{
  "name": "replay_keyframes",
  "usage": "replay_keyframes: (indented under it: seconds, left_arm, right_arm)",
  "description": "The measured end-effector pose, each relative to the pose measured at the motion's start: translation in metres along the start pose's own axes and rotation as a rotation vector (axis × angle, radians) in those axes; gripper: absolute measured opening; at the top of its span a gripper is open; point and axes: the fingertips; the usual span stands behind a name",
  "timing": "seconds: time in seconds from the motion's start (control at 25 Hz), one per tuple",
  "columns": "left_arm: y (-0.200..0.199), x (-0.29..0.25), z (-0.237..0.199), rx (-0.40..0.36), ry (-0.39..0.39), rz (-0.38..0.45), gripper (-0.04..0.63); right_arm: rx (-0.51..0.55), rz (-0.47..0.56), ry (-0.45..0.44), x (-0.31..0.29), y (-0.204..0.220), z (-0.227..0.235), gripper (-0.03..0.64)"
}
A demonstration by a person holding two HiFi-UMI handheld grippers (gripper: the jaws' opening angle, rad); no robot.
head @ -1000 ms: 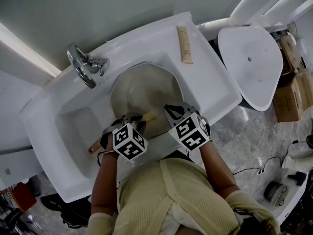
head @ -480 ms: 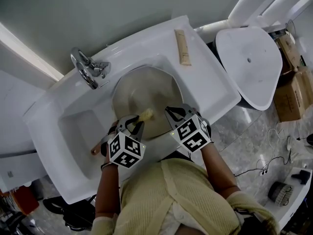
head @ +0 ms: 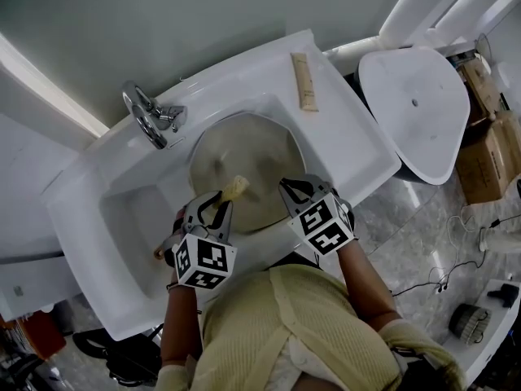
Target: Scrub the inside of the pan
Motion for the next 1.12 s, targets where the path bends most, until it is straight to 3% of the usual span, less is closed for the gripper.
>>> replay_keyframes:
  seconds: [0.56,1.12]
  left_arm:
    - [-0.004,0.025,-0.025,0.172,-0.138,0.105,0.123]
    - [0.032,0.035,-0.032,0.337,-0.228,0.026,0.123]
  right_arm:
    - [-0.089,0.083,0.064,0.008,-0.009,0.014,0.028]
    - [-0.121,0.084,0.076,0.006,-0.008,0.018,0.026]
Point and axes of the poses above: the fingertips, and each gripper's own axes: x backward along the fingers, z to its right, y out of its underside, and after that the axes turned 6 degrees about z, right-handed
